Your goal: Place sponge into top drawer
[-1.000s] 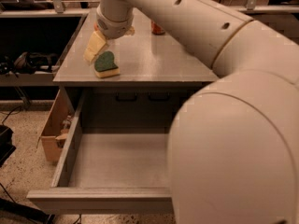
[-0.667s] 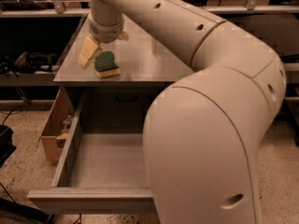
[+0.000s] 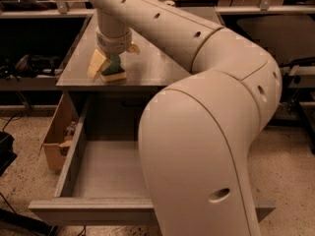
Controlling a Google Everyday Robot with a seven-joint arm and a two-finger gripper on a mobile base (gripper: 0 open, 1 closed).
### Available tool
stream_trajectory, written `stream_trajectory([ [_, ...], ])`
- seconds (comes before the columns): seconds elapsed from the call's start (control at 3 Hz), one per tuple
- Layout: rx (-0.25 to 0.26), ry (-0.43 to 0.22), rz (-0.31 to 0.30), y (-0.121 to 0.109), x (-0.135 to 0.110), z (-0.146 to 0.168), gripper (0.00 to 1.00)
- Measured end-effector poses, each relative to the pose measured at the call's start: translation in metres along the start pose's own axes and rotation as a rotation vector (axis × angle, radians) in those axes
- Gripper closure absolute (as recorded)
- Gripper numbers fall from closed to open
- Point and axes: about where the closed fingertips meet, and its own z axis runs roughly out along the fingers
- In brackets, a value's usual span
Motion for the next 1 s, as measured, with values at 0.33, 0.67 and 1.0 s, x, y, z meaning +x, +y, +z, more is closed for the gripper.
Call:
stream_trajectory([
  [0.33, -0.028, 0.017, 0.008, 0.0103, 0.002, 0.0175, 0.17],
  [0.67, -0.03, 0.018, 0.008, 0.011, 0.0021, 0.0185, 0.39],
  [1.0, -0.03, 0.018, 0.008, 0.011, 0.0021, 0.0185, 0.63],
])
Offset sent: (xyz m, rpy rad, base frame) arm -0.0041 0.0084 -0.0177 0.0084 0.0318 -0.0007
